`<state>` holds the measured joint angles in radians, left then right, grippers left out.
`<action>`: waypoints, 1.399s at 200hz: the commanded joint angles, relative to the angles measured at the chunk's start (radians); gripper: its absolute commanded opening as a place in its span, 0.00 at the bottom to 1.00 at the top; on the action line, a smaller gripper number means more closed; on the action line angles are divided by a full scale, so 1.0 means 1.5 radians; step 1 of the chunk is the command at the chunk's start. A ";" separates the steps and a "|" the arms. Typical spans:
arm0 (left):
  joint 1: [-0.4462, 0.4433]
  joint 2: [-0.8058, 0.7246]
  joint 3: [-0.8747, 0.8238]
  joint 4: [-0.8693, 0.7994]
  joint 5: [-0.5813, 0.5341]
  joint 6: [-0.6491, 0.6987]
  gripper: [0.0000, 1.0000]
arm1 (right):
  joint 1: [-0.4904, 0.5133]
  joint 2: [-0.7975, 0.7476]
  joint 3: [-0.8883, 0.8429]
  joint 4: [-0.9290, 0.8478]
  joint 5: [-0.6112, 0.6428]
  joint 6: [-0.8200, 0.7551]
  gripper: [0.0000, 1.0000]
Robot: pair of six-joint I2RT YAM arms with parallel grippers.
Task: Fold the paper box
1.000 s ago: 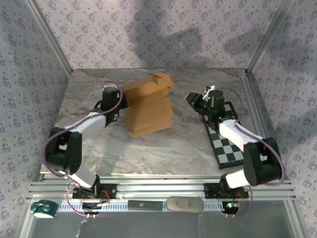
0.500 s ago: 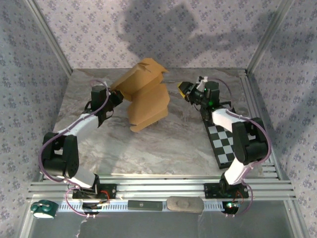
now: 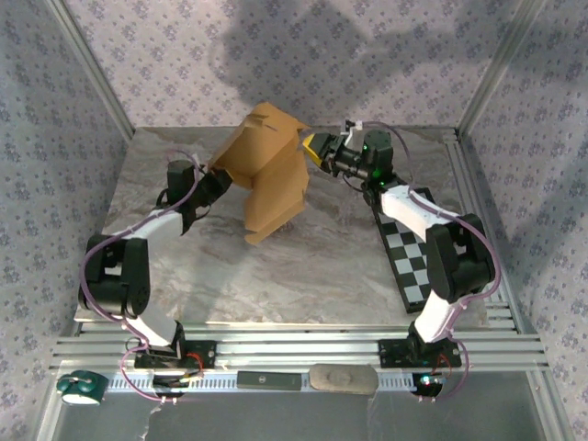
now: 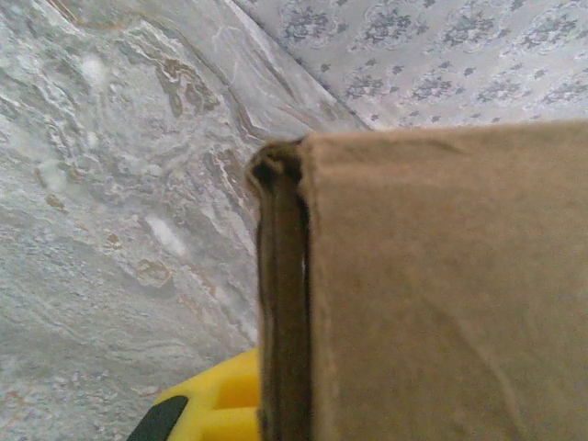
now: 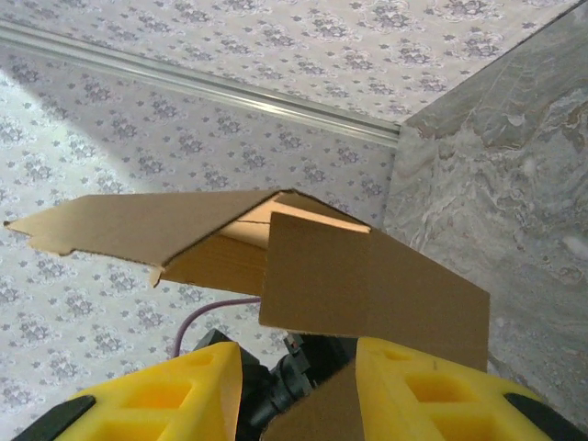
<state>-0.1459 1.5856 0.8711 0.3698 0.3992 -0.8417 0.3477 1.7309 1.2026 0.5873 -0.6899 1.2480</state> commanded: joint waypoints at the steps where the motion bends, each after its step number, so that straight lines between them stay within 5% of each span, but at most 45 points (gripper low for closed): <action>1: 0.003 0.001 -0.001 0.057 0.040 -0.019 0.00 | 0.001 0.001 0.026 -0.056 -0.022 -0.019 0.39; 161: -0.005 0.011 0.018 0.041 0.054 -0.011 0.00 | 0.012 0.046 0.089 -0.071 -0.043 -0.017 0.42; 280: -0.008 0.007 0.030 0.030 0.051 -0.007 0.00 | 0.029 0.062 0.108 -0.144 -0.027 -0.061 0.26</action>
<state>-0.1513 1.5936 0.8738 0.3939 0.4561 -0.8577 0.3805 1.8030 1.3167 0.4305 -0.7300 1.2057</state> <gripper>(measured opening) 0.070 0.278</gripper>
